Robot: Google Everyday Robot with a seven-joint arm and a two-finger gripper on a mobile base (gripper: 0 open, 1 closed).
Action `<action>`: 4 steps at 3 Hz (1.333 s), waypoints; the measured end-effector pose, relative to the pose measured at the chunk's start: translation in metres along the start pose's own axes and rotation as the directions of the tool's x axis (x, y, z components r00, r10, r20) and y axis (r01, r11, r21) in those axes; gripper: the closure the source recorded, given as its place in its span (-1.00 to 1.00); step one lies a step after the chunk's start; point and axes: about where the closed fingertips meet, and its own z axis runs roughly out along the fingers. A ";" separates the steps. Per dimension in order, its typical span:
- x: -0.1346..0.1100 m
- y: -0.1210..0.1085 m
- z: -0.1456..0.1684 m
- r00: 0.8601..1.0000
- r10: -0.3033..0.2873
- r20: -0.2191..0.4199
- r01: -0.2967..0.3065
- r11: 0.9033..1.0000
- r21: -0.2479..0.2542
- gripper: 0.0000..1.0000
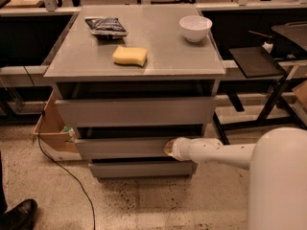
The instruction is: Close middle drawer
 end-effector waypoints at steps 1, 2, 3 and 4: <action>-0.001 -0.006 0.001 1.000 -0.001 0.019 0.001 1.000 0.019 1.00; -0.004 -0.011 -0.008 1.000 0.018 0.015 -0.017 1.000 -0.022 1.00; 0.002 -0.003 -0.044 0.999 0.045 -0.019 -0.046 0.994 -0.099 1.00; 0.011 -0.002 -0.096 0.995 0.068 -0.073 -0.077 0.988 -0.133 1.00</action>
Offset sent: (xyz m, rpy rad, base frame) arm -0.0141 -0.0189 0.0145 -0.0123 0.1763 0.0480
